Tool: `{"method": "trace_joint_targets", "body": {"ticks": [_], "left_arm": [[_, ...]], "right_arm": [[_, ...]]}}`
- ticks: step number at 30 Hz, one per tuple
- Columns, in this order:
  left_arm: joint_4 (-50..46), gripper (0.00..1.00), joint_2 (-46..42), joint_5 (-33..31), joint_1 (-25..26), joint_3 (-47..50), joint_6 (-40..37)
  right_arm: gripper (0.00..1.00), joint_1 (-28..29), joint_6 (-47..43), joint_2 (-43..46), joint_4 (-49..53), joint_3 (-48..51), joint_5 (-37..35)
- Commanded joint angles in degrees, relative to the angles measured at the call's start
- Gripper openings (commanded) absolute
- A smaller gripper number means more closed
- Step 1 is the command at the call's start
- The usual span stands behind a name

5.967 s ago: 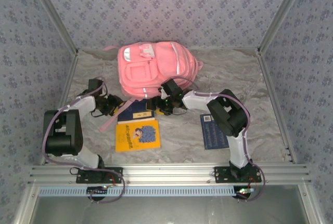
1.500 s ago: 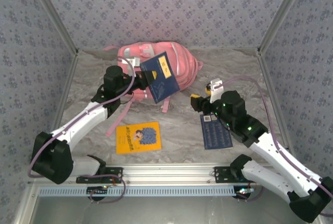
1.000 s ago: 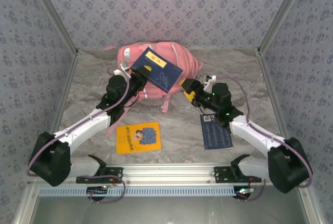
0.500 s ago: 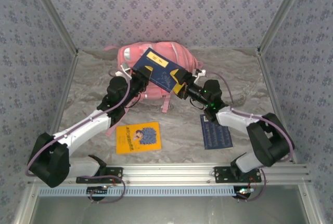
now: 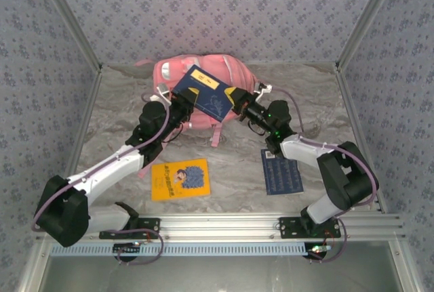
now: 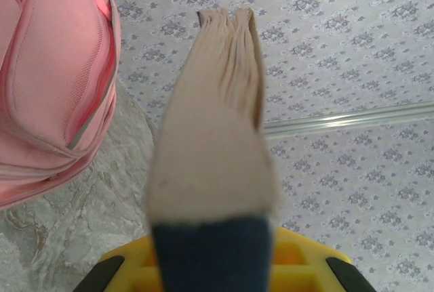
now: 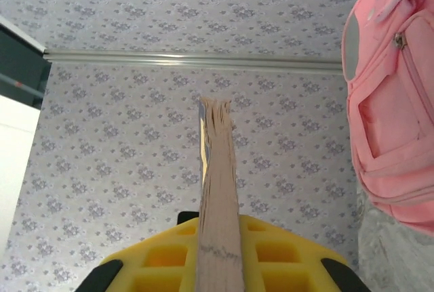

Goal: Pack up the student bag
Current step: Pick up the book from the center of the table, then open the student bag at the top-center of the table.

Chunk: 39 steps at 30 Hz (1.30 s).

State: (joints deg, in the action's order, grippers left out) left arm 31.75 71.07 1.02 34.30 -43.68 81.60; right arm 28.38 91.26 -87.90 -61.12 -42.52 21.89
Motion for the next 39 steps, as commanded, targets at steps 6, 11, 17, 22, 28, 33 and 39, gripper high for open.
{"method": "trace_joint_targets", "body": {"ticks": [6, 11, 17, 22, 28, 33, 39], "left_arm": [[-8.28, 0.56, 2.15, 2.98, -1.86, -6.01, -7.27], [-33.48, 0.62, 9.78, 7.18, -2.70, -24.94, -32.95], [-52.45, 0.59, 30.52, 14.06, -3.00, -52.67, -47.59], [-61.68, 0.44, 48.05, 16.44, -3.36, -74.94, -52.95], [-64.42, 0.38, 62.04, 19.63, -4.31, -91.74, -50.35], [-68.17, 0.34, 69.59, 20.67, -4.13, -102.07, -47.40], [-68.35, 0.33, 71.91, 19.84, -4.04, -103.10, -45.79]], "right_arm": [[0.00, -8.16, -6.33, 12.26, 10.83, 7.14, -1.50], [0.00, -19.78, -12.75, 25.32, 29.08, 11.25, 0.01], [0.00, -32.20, -26.42, 38.31, 52.33, 9.90, 2.59], [0.00, -35.41, -31.25, 40.91, 60.00, 8.35, 2.69], [0.00, -34.81, -33.11, 40.04, 61.07, 6.99, 1.80], [0.00, -34.59, -33.71, 39.64, 61.61, 6.31, 1.41], [0.00, -34.53, -33.97, 39.40, 61.79, 6.30, 1.06]]}}
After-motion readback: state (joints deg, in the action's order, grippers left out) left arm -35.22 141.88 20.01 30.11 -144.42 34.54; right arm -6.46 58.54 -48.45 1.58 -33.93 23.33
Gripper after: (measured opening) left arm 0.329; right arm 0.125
